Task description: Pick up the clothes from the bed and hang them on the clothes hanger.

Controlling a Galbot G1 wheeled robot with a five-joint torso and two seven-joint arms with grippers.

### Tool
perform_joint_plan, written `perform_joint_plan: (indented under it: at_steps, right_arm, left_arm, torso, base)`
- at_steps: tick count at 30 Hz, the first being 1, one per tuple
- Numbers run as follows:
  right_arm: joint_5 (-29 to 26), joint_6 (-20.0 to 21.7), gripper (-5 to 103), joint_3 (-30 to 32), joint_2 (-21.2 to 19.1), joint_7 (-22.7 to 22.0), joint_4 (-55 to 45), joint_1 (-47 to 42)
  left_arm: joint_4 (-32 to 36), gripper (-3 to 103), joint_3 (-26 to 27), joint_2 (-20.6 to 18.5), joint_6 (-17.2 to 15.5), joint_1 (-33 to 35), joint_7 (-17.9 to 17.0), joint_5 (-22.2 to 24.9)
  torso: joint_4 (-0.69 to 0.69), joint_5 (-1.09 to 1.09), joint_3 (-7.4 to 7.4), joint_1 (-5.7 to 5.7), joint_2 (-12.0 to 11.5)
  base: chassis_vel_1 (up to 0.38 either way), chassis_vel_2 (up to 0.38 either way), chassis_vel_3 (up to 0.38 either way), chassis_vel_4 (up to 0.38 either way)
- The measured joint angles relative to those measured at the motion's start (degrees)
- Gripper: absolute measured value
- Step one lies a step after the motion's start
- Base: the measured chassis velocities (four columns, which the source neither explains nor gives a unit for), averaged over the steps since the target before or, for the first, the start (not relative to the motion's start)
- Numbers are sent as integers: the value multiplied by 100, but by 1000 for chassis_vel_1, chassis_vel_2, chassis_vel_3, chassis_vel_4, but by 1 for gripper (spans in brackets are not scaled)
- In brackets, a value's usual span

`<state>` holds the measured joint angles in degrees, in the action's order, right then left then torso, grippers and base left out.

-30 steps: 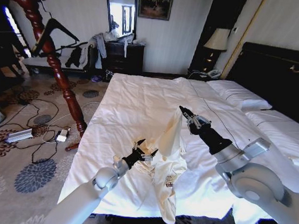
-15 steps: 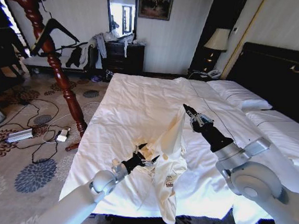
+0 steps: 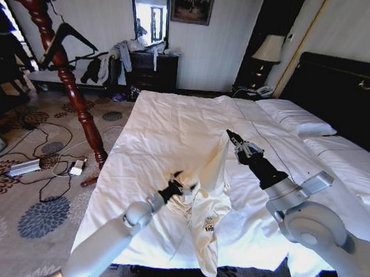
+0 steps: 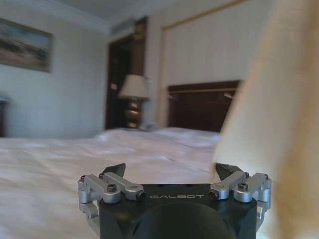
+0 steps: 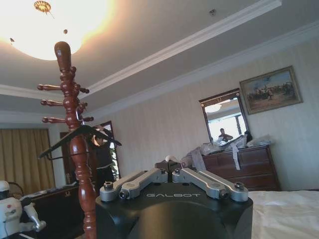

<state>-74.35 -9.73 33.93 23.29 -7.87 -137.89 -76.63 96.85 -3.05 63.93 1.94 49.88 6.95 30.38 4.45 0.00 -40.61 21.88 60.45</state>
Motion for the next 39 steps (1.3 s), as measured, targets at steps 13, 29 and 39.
perform_joint_plan:
  at_steps: [13,29,39]
  right_arm:
    - [-26,25,0,-97,241,-20,-98,-143]
    - [-46,25,0,-34,233,-35,-249,-144]
    - [-55,25,0,-20,273,-41,-299,-141]
  left_arm:
    - [4,100,421,26,-35,-26,-20,198]
    - [559,100,-400,-142,212,703,405,-990]
    - [-430,100,-808,539,214,-56,100,-1293]
  torso:
    - [1,0,0,0,0]
    - [2,-1,1,-1,1]
    - [1,1,0,0,1]
  base:
    - [0,0,0,0]
    - [0,0,0,0]
    - [0,0,0,0]
